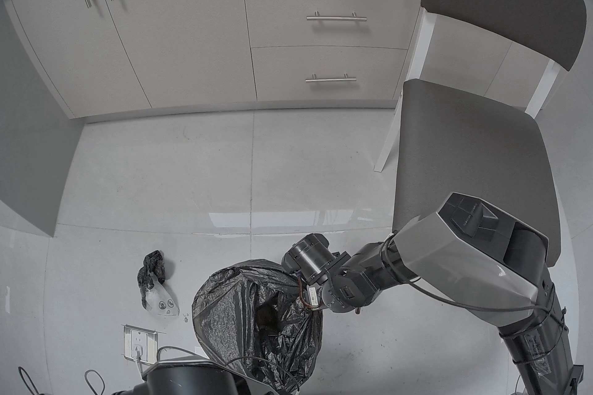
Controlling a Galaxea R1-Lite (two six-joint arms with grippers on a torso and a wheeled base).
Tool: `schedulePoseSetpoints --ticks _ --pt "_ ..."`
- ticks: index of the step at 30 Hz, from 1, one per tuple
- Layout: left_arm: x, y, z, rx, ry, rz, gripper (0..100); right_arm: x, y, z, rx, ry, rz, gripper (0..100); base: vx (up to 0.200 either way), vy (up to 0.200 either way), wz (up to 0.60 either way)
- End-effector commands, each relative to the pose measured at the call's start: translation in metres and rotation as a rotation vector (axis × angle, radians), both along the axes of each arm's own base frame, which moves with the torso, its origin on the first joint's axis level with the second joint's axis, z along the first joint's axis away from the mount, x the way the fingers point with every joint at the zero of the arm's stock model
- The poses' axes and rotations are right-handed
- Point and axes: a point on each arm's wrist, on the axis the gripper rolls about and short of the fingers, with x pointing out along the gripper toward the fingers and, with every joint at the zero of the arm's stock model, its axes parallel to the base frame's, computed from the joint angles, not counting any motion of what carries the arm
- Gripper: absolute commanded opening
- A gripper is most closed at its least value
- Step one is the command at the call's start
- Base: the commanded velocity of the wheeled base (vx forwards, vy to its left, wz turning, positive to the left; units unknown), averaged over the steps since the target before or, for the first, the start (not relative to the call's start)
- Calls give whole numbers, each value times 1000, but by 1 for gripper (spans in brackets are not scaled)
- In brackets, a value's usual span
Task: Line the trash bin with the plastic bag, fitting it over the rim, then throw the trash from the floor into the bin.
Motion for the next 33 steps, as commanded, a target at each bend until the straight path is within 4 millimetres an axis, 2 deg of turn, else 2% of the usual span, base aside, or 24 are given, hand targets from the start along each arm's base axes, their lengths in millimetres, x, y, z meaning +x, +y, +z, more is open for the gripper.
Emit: schedulePoseSetpoints --ticks 1,5,6,9,17,26,33 --pt "7 0 3 -2 -43 58 100 5 1 -5 6 -3 -6 100 0 0 0" --pt "18 -2 19 -60 -72 99 100 11 4 -5 24 -15 -21 100 0 0 0" --pt "25 -2 33 -106 -96 123 100 14 6 -2 42 -26 -19 100 0 0 0" --pt "28 -1 43 -134 -110 138 100 18 8 0 52 -36 -24 100 0 0 0" --pt "26 4 47 -111 -149 181 100 24 14 1 81 -57 -27 100 0 0 0" --pt "42 10 61 -157 -172 249 100 37 23 -4 144 -45 5 100 0 0 0" --pt "41 15 63 -152 -165 255 100 48 27 15 158 -77 80 100 0 0 0"
